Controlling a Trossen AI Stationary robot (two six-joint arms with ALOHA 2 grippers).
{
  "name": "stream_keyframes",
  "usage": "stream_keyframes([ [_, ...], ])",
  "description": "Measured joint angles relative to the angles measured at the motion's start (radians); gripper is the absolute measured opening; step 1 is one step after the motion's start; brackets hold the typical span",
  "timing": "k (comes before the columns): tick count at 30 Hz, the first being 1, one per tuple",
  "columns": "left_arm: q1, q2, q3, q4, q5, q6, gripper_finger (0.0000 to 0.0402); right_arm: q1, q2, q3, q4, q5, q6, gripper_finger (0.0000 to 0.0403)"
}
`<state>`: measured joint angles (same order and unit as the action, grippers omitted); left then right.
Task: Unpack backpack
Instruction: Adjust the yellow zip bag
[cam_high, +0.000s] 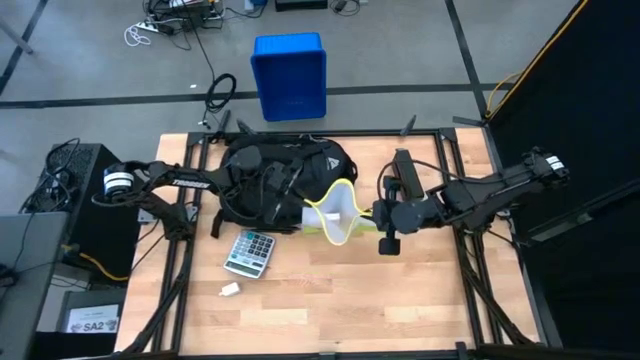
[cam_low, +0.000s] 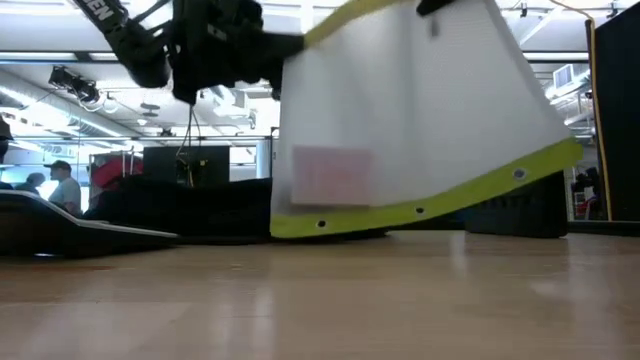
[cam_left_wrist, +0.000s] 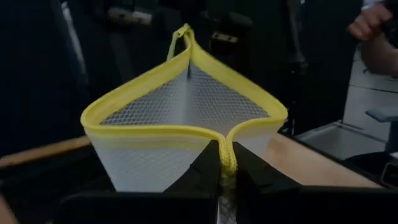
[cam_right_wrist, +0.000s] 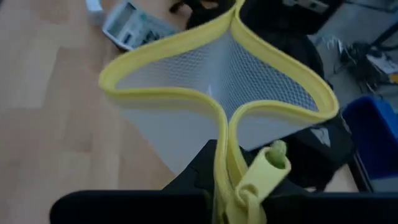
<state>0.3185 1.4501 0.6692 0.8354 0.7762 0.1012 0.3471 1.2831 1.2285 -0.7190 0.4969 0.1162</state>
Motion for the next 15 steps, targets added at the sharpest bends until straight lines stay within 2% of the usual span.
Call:
stream_keyframes([
  [3,-0.011,-0.009,0.011,-0.015,0.022,-0.006,0.0000,0.026,0.008,-0.003,-0.001,-0.009,0.049,0.0000],
  [8,-0.044,-0.036,0.018,-0.156,0.024,0.054,0.0000,0.079,0.061,-0.047,0.006,-0.035,0.160,0.0000],
  [12,-0.090,-0.039,0.018,-0.238,-0.033,0.134,0.0000,0.116,0.142,-0.080,0.023,-0.039,0.218,0.0000],
  [15,-0.122,-0.039,0.018,-0.243,-0.066,0.181,0.0000,0.130,0.205,-0.086,0.034,0.000,0.231,0.0000],
])
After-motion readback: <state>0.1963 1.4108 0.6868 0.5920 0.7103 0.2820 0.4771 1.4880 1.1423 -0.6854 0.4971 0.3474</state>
